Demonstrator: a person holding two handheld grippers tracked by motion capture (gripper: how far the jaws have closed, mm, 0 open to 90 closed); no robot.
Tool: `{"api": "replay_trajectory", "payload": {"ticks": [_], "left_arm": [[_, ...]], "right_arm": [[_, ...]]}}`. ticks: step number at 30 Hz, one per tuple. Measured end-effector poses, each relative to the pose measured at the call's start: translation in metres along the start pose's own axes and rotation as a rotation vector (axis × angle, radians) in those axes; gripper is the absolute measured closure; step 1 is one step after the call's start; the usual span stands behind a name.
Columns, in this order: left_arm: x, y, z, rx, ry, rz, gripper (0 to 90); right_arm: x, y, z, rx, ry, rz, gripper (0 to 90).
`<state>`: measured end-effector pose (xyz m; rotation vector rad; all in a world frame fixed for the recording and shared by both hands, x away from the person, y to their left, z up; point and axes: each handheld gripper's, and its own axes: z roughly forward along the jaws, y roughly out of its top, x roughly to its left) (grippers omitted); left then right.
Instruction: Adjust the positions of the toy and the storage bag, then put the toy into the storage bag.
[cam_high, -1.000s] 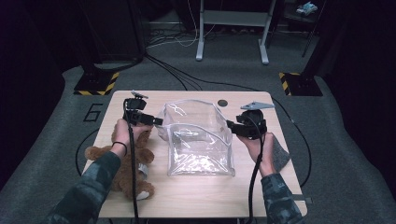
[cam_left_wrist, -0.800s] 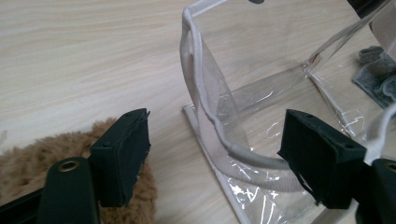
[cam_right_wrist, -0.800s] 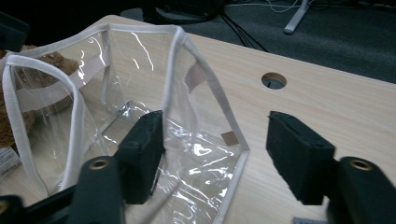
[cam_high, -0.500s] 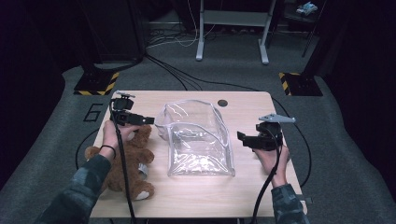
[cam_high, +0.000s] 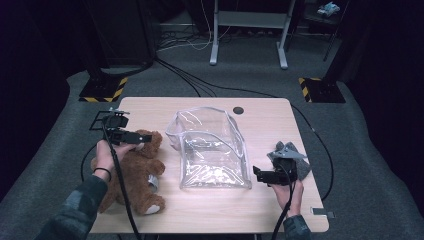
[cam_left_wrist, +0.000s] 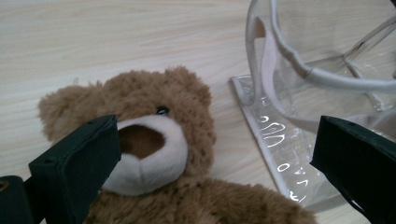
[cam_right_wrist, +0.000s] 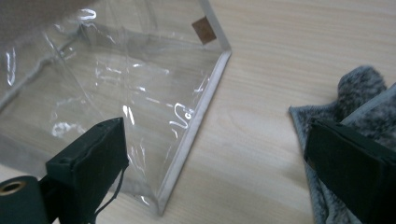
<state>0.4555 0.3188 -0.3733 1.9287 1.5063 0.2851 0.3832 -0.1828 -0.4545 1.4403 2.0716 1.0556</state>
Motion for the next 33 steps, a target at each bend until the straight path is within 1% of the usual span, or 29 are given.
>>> {"api": "replay_trajectory", "payload": {"ticks": [2,3,4,5,7,8,9,11,12,13,14,15,16,17,18,19,20,21,22,24,26,27,30,31,33], "left_arm": [[0.004,-0.005,-0.001,-0.001,0.002,-0.013,0.1],[0.006,-0.008,-0.001,-0.002,0.002,-0.02,0.1],[0.008,-0.012,-0.001,-0.009,0.006,-0.027,0.0],[0.011,-0.015,-0.002,0.0,0.006,-0.032,0.1],[0.014,-0.02,-0.002,-0.005,0.01,-0.041,0.0],[0.015,-0.023,-0.001,-0.007,0.014,-0.052,0.0],[0.016,-0.024,-0.001,-0.008,0.012,-0.055,0.0],[0.018,-0.028,-0.001,-0.007,0.015,-0.054,0.0],[0.02,-0.029,-0.001,-0.001,0.014,-0.048,0.0],[0.02,-0.03,-0.001,-0.001,0.012,-0.061,0.0],[0.02,-0.031,-0.001,-0.001,0.013,-0.059,0.0],[0.02,-0.033,-0.001,-0.005,0.014,-0.066,0.0],[0.021,-0.035,0.0,-0.011,0.017,-0.067,0.0],[0.022,-0.036,0.0,-0.006,0.021,-0.071,0.0],[0.024,-0.038,0.0,-0.007,0.028,-0.06,0.0],[0.024,-0.04,0.001,-0.012,0.029,-0.084,0.0],[0.025,-0.041,0.002,-0.015,0.033,-0.079,0.0],[0.025,-0.044,0.003,-0.018,0.038,-0.1,0.0],[0.027,-0.045,0.003,-0.011,0.041,-0.079,0.0],[0.028,-0.05,0.005,-0.001,0.051,-0.083,0.0],[0.028,-0.053,0.008,-0.005,0.057,-0.093,0.0],[0.028,-0.055,0.009,0.003,0.06,-0.088,0.0],[0.028,-0.059,0.014,0.015,0.07,-0.083,0.0],[0.028,-0.061,0.015,0.021,0.079,-0.074,0.0],[0.029,-0.063,0.019,0.024,0.084,-0.08,0.0]], "right_arm": [[0.001,-0.008,0.004,0.011,-0.004,-0.007,4.8],[0.001,-0.012,0.005,0.015,-0.003,0.005,4.8],[0.001,-0.016,0.006,0.019,0.004,0.004,4.7],[0.001,-0.021,0.009,0.02,-0.001,0.009,4.6],[0.0,-0.029,0.012,0.029,-0.01,-0.01,3.5],[0.0,-0.033,0.014,0.036,-0.018,-0.012,3.0],[-0.001,-0.037,0.015,0.048,-0.018,-0.021,2.9],[-0.001,-0.043,0.018,0.062,-0.024,-0.009,2.7],[-0.002,-0.046,0.02,0.064,-0.022,-0.011,2.7],[-0.003,-0.049,0.021,0.072,-0.025,-0.007,2.7],[-0.003,-0.052,0.022,0.081,-0.025,-0.001,2.7],[-0.004,-0.054,0.023,0.082,-0.019,0.003,2.7],[-0.004,-0.056,0.024,0.084,-0.019,0.003,2.6],[-0.004,-0.058,0.025,0.084,-0.023,0.008,2.4],[-0.004,-0.06,0.025,0.088,-0.025,-0.005,2.3],[-0.003,-0.061,0.026,0.088,-0.036,0.01,2.2],[-0.004,-0.062,0.026,0.093,-0.034,-0.006,2.2],[-0.004,-0.063,0.027,0.094,-0.036,-0.005,1.8],[-0.003,-0.064,0.028,0.092,-0.04,-0.003,1.7],[-0.004,-0.066,0.029,0.096,-0.039,-0.01,1.7],[-0.002,-0.068,0.03,0.098,-0.047,0.008,1.4],[-0.002,-0.068,0.031,0.09,-0.057,-0.008,1.2],[-0.001,-0.069,0.032,0.091,-0.053,-0.018,0.8],[-0.001,-0.069,0.032,0.091,-0.054,-0.02,0.7],[-0.001,-0.07,0.032,0.088,-0.058,-0.028,0.5]]}}
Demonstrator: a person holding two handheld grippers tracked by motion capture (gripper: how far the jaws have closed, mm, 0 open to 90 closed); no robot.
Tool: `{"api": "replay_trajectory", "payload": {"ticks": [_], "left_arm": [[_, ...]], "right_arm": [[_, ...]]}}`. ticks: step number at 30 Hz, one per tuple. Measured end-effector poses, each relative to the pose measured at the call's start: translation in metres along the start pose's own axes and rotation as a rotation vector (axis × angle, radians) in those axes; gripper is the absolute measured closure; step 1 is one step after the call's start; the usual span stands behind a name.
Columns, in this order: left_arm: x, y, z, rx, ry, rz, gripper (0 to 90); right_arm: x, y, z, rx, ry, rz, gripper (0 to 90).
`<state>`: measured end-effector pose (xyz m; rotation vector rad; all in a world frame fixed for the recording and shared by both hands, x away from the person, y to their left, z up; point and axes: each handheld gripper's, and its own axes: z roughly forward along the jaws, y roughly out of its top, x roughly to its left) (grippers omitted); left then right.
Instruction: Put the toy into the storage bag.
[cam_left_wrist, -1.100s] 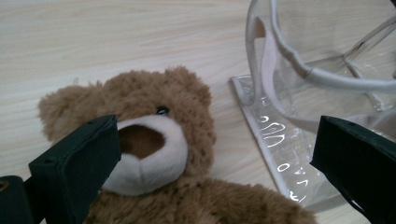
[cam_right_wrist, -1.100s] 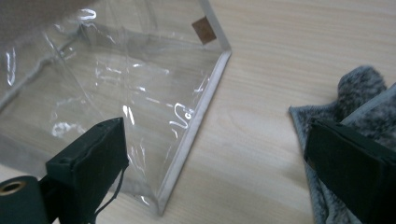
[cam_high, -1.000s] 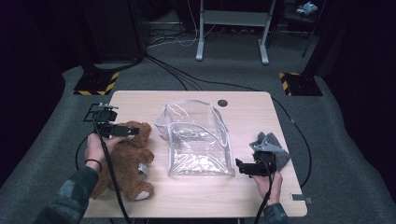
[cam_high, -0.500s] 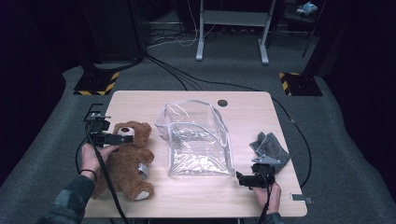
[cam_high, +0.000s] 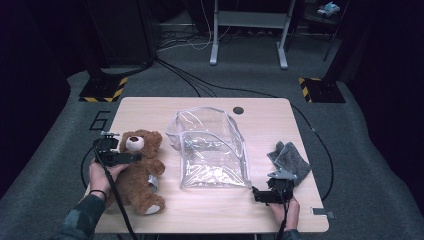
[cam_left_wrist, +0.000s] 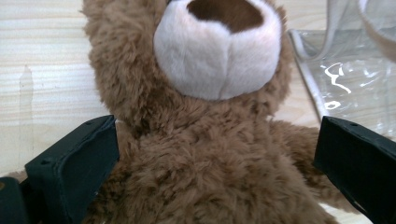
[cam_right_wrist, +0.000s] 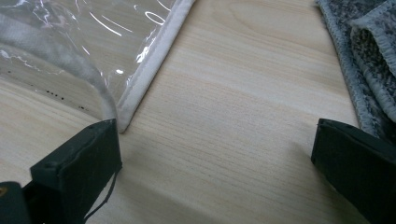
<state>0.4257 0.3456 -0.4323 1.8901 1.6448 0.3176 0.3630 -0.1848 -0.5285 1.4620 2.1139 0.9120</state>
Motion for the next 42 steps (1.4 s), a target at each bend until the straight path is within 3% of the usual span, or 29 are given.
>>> {"api": "replay_trajectory", "payload": {"ticks": [11,17,23,25,31,36,37,42], "left_arm": [[-0.004,0.005,0.023,0.042,0.047,0.004,0.0],[-0.007,-0.002,0.039,0.069,0.1,0.021,0.0],[-0.009,-0.007,0.048,0.073,0.116,0.03,1.1],[-0.009,-0.007,0.049,0.07,0.112,0.009,4.9],[-0.002,-0.01,0.049,0.057,0.082,0.008,21.6],[-0.002,-0.01,0.048,0.049,0.084,0.035,35.1],[-0.003,-0.011,0.048,0.038,0.09,0.025,36.9],[-0.008,-0.014,0.044,0.018,0.109,0.071,43.7]], "right_arm": [[0.002,-0.001,0.002,-0.012,-0.024,-0.001,0.7],[0.003,-0.001,0.002,-0.012,-0.022,-0.002,0.6],[0.003,-0.001,0.002,-0.012,-0.026,-0.003,0.6],[0.003,-0.001,0.002,-0.012,-0.027,-0.001,0.7],[0.003,-0.001,0.002,-0.012,-0.031,-0.004,1.1],[0.003,-0.001,0.001,-0.01,-0.028,-0.003,1.5],[0.002,-0.001,0.001,-0.013,-0.029,-0.006,1.6],[0.002,-0.001,0.001,-0.015,-0.026,-0.002,2.5]]}}
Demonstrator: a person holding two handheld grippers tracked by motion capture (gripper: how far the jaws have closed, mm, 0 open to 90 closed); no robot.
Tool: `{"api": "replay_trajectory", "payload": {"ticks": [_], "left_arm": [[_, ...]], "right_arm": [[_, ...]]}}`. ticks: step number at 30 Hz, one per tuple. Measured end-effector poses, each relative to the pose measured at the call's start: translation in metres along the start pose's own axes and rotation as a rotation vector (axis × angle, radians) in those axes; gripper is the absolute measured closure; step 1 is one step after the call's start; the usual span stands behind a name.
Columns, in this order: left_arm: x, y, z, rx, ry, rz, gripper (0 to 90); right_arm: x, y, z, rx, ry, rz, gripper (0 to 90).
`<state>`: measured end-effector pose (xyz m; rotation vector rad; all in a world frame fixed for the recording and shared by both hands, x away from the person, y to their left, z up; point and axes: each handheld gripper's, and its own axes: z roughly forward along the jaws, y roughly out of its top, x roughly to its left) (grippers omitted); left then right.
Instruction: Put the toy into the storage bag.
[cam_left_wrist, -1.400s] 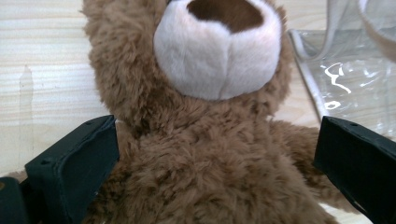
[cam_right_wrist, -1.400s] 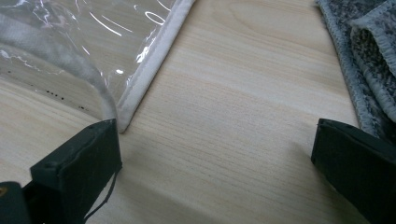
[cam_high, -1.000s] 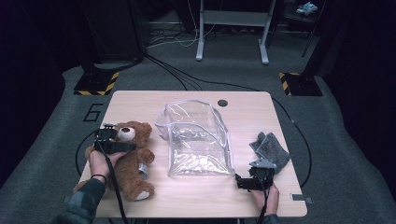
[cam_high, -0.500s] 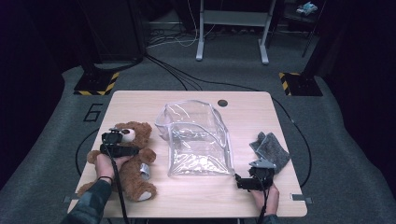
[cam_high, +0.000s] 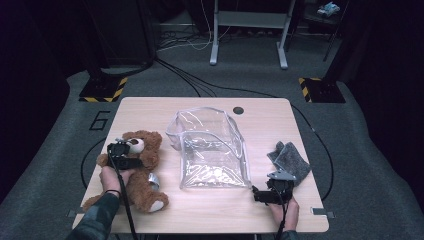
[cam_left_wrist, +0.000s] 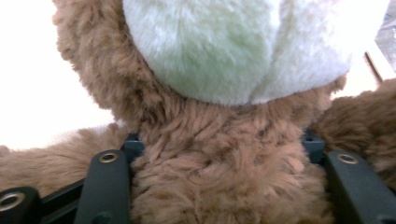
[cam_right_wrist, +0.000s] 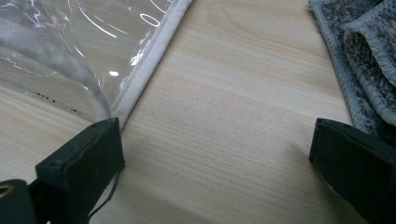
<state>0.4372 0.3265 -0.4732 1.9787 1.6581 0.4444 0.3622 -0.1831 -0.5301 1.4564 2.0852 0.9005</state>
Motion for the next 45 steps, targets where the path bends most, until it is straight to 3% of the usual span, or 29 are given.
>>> {"api": "replay_trajectory", "payload": {"ticks": [12,19,33,45], "left_arm": [[0.006,0.003,-0.011,-0.03,-0.039,0.009,44.3],[0.007,0.006,-0.023,-0.093,-0.054,0.004,45.1],[0.008,0.019,-0.046,-0.196,-0.044,-0.008,49.2],[0.007,0.034,-0.062,-0.283,-0.043,0.01,50.1]], "right_arm": [[0.0,0.0,0.0,-0.004,0.001,0.006,3.2],[-0.001,0.0,0.0,-0.003,-0.001,-0.001,3.5],[-0.001,0.0,0.0,-0.003,-0.002,0.0,3.6],[-0.001,0.0,0.0,-0.003,-0.002,0.0,3.8]]}}
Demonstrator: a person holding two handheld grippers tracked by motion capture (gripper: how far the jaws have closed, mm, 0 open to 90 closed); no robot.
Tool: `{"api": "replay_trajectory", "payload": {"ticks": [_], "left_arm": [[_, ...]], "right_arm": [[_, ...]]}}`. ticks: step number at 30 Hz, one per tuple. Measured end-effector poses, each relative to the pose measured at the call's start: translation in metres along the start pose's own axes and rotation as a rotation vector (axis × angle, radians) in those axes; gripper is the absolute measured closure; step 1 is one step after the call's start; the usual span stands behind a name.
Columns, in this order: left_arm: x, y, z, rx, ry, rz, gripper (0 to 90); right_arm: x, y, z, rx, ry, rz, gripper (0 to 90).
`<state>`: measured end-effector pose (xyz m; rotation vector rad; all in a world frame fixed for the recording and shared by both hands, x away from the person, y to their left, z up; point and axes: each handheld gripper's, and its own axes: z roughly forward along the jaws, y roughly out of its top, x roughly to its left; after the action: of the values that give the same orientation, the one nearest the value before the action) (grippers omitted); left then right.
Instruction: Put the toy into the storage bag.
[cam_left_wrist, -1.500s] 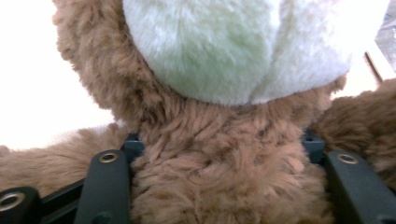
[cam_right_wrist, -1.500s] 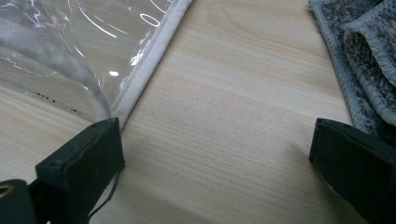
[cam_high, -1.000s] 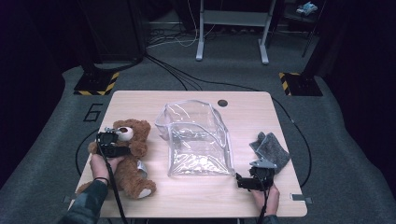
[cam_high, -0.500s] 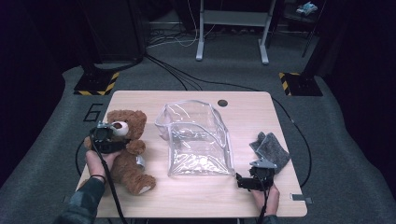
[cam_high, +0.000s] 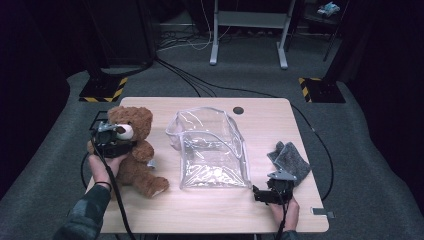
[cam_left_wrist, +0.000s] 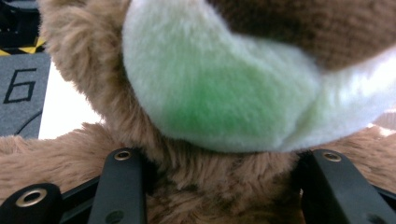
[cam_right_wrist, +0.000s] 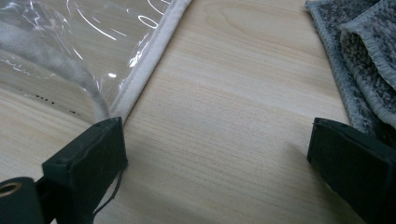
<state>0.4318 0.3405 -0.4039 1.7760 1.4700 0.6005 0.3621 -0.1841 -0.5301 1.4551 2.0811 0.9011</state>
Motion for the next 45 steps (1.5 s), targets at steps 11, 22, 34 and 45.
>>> {"api": "replay_trajectory", "payload": {"ticks": [11,22,34,45], "left_arm": [[0.004,0.024,-0.012,-0.053,0.005,0.001,49.7],[0.005,0.045,-0.017,-0.078,0.026,0.002,49.5],[0.003,0.078,-0.025,-0.118,0.05,0.023,49.3],[-0.003,0.11,-0.031,-0.16,0.064,0.048,49.0]], "right_arm": [[0.0,0.0,0.0,0.0,-0.001,-0.002,3.8],[0.0,0.0,0.0,-0.001,-0.001,0.0,3.8],[0.0,0.0,0.0,-0.001,-0.002,0.003,3.7],[0.001,0.0,0.0,-0.002,-0.002,0.007,3.7]]}}
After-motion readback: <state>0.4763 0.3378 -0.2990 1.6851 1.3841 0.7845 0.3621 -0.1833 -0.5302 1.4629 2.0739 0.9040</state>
